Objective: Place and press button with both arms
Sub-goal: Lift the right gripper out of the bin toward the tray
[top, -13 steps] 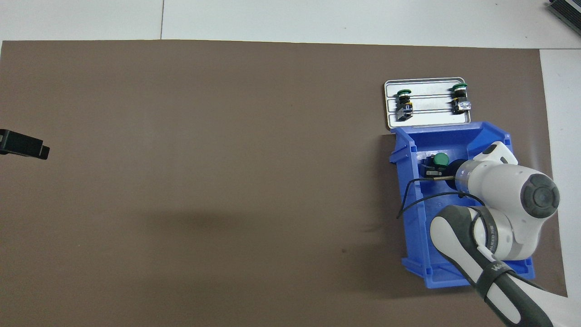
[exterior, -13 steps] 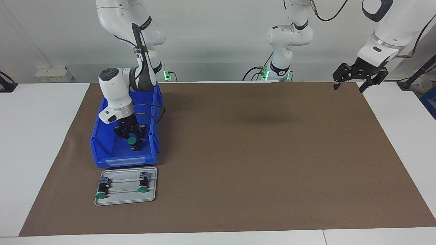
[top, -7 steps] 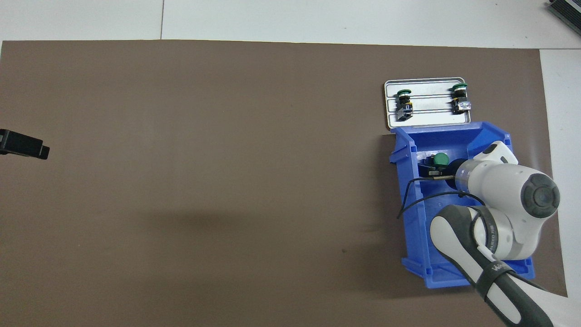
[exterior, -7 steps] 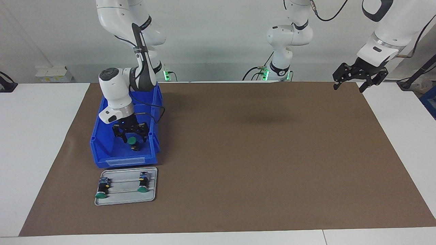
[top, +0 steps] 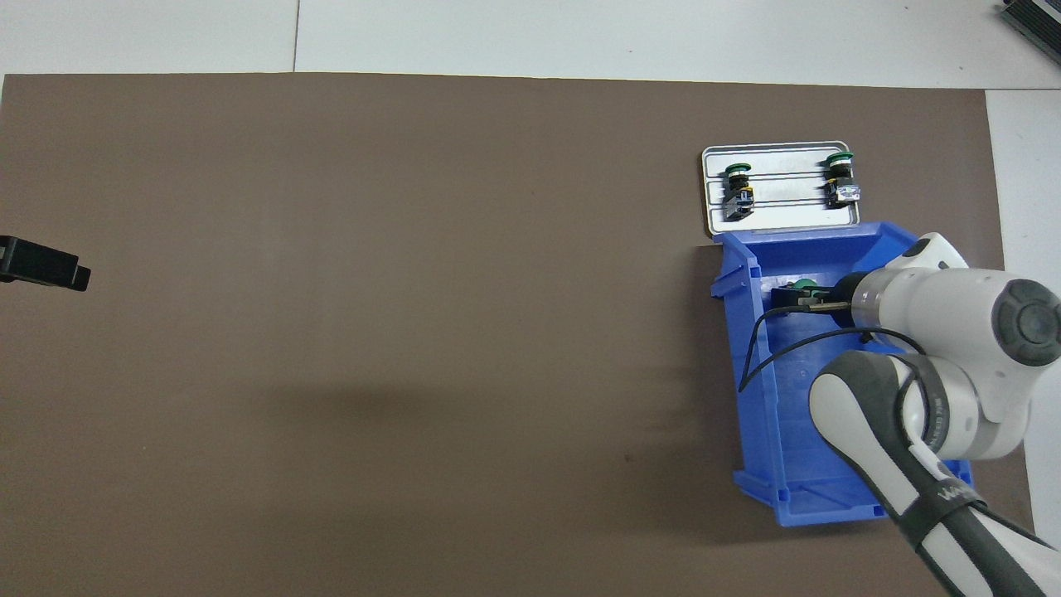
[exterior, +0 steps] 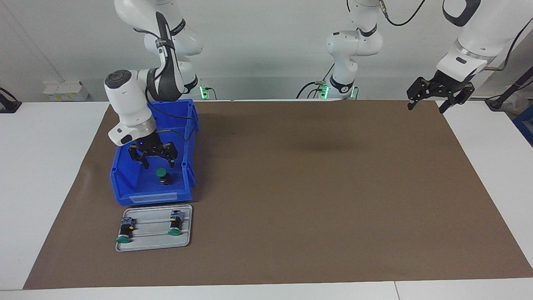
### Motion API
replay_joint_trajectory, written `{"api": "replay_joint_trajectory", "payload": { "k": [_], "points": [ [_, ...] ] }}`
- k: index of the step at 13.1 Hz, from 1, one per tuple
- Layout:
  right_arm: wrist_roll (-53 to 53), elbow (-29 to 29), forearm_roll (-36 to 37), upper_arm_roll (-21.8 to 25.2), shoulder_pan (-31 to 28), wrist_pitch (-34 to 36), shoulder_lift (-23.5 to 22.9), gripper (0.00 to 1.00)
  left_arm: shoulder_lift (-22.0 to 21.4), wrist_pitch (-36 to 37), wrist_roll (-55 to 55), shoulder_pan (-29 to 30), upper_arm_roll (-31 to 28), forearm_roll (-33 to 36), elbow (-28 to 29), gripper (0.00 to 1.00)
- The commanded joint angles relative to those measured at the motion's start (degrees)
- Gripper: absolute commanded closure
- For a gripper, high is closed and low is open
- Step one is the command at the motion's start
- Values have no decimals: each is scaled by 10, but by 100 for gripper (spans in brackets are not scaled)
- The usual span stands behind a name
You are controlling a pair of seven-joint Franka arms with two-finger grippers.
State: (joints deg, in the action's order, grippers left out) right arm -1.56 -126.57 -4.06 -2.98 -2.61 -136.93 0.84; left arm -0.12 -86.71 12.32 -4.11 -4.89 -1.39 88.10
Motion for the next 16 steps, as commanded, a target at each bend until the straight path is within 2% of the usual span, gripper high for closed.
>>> {"api": "replay_joint_trajectory", "payload": {
  "k": [1, 4, 6, 8, 10, 13, 15, 16],
  "points": [
    [5, 46, 4, -1, -2, 65, 7, 5, -16, -3, 7, 6, 4, 9, 18, 0],
    [5, 152, 7, -2, -3, 196, -1, 5, -16, -3, 7, 6, 4, 9, 18, 0],
    [6, 216, 33, -4, 1, 263, -10, 4, -16, -3, 7, 6, 4, 9, 18, 0],
    [30, 276, 37, -7, 2, 307, -33, 3, -16, -3, 7, 6, 4, 9, 18, 0],
    [39, 361, 34, -8, 4, 379, -67, 3, -16, -3, 7, 6, 4, 9, 18, 0],
    [43, 409, 36, -8, 18, 436, -87, 2, -16, -3, 7, 6, 4, 9, 18, 0],
    [44, 470, 42, -8, 25, 486, -113, 2, -16, -3, 7, 6, 4, 9, 18, 0],
    [44, 475, 40, -8, 29, 494, -112, 1, -16, -3, 7, 6, 4, 9, 18, 0]
  ]
}}
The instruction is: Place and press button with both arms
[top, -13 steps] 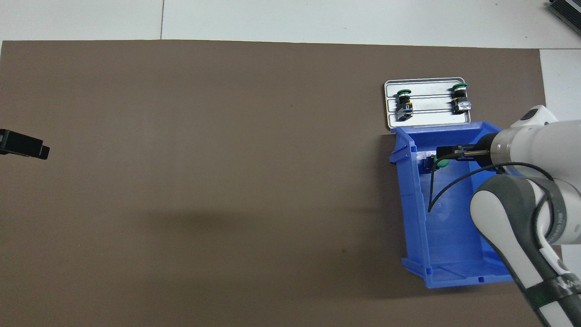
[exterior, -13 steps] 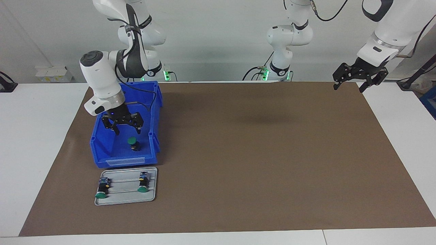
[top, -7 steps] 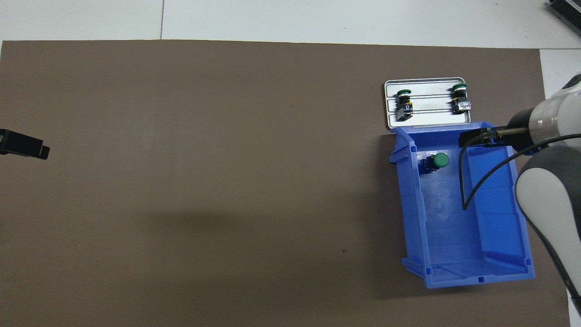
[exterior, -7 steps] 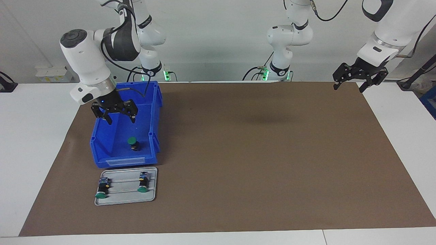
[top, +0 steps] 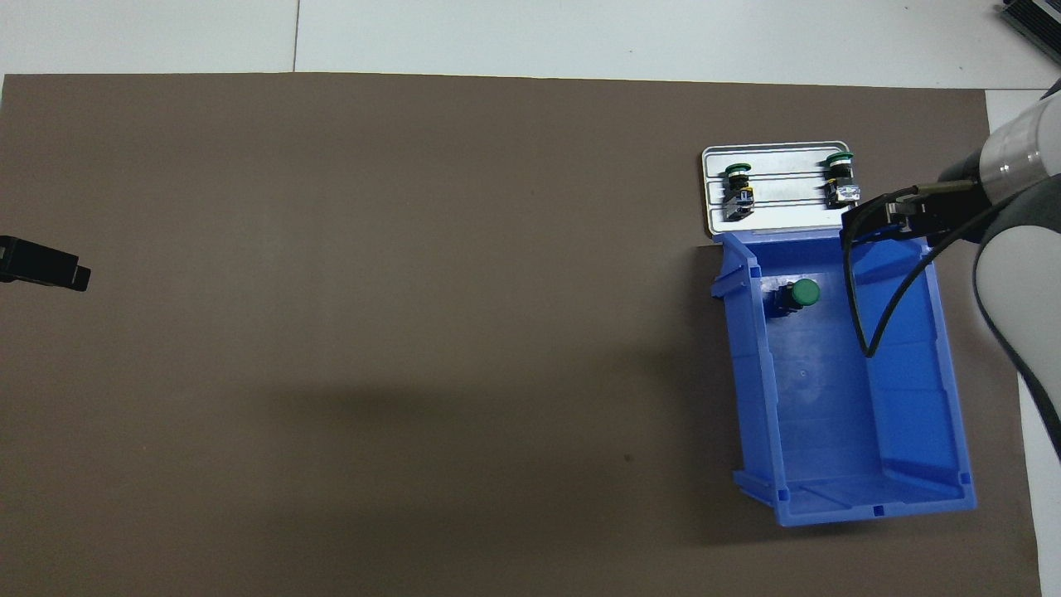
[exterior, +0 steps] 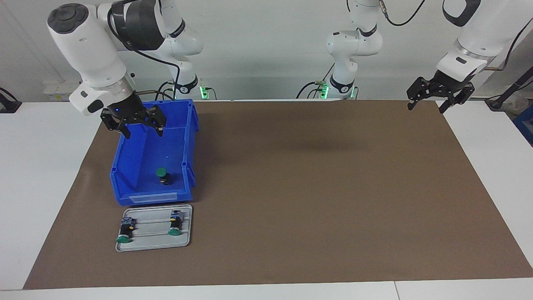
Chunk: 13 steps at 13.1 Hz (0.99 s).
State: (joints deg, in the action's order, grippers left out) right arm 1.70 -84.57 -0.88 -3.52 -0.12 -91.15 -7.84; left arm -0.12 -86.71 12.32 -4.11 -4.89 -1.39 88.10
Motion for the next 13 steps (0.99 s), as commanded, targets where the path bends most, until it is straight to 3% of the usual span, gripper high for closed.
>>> {"api": "replay_joint_trajectory", "payload": {
  "k": [1, 13],
  "points": [
    [11, 51, 4, -3, 7, 34, -25, 0, -16, -3, 7, 6, 4, 9, 18, 0],
    [39, 13, 11, 0, -4, 25, -7, 0, -16, -3, 7, 6, 4, 9, 18, 0]
  ]
}}
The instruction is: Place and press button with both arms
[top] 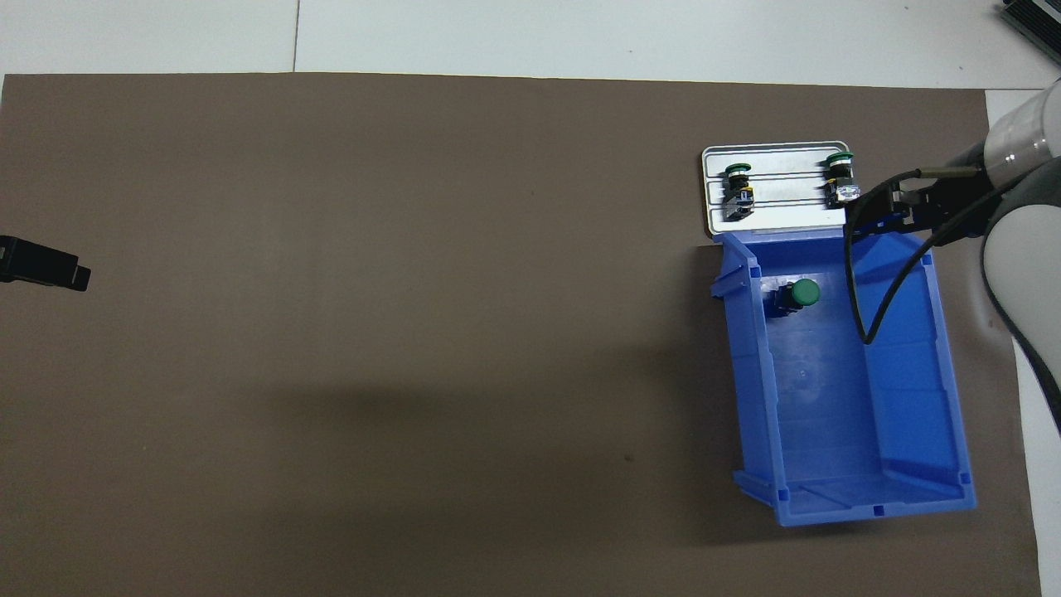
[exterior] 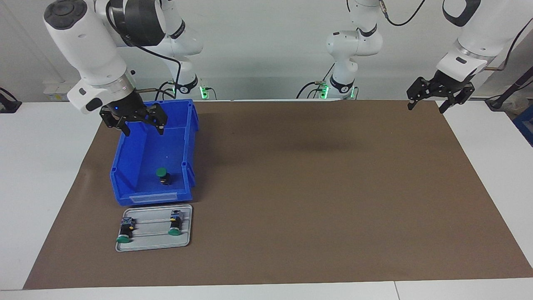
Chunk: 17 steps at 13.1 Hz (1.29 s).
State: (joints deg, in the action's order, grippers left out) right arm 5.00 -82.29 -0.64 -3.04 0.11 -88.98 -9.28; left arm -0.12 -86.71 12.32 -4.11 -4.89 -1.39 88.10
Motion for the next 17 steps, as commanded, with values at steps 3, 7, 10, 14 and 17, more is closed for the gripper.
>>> {"api": "replay_joint_trajectory", "payload": {
  "k": [3, 7, 10, 14, 17],
  "points": [
    [-9, -9, 8, -5, -7, 4, 8, 0, -16, -3, 7, 6, 4, 9, 18, 0],
    [-9, -9, 7, -5, -14, 4, 8, 0, -16, -3, 7, 6, 4, 9, 18, 0],
    [-8, -10, 7, -5, -13, 4, 8, 0, -16, -3, 7, 6, 4, 9, 18, 0],
    [-9, -9, 7, -5, -13, 4, 8, 0, -16, -3, 7, 6, 4, 9, 18, 0],
    [-9, -10, 6, -5, -14, 4, 8, 0, -16, -3, 7, 6, 4, 9, 18, 0]
  ]
}}
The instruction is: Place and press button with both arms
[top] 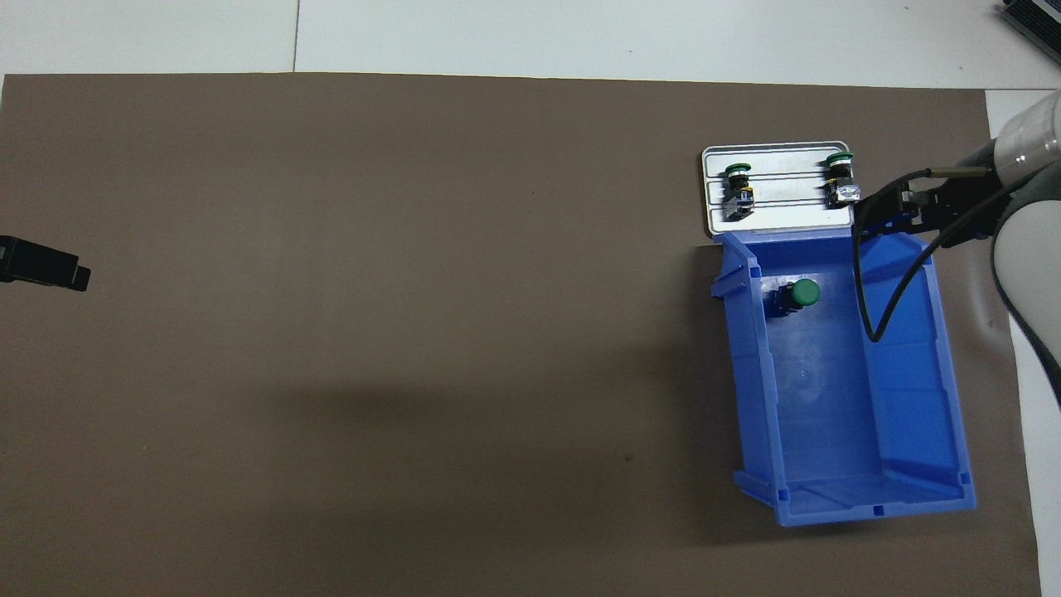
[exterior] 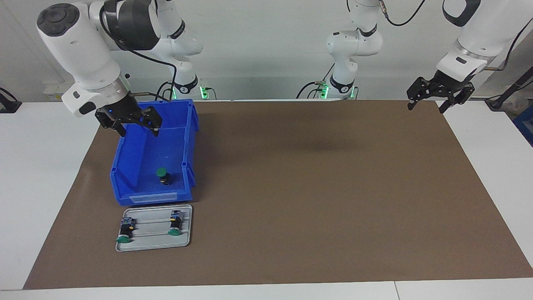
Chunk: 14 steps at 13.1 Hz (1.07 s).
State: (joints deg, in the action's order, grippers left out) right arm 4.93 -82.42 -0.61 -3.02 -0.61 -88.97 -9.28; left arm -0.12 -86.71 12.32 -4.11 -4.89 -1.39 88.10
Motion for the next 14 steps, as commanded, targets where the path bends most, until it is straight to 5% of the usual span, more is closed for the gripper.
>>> {"api": "replay_joint_trajectory", "payload": {
  "k": [1, 14],
  "points": [
    [-10, -9, 6, -5, -6, 4, 8, 0, -16, -3, 7, 6, 4, 9, 18, 0],
    [-34, -18, 7, -5, -5, -21, 9, 0, -16, -3, 7, 6, 4, 9, 18, 0]
  ]
}}
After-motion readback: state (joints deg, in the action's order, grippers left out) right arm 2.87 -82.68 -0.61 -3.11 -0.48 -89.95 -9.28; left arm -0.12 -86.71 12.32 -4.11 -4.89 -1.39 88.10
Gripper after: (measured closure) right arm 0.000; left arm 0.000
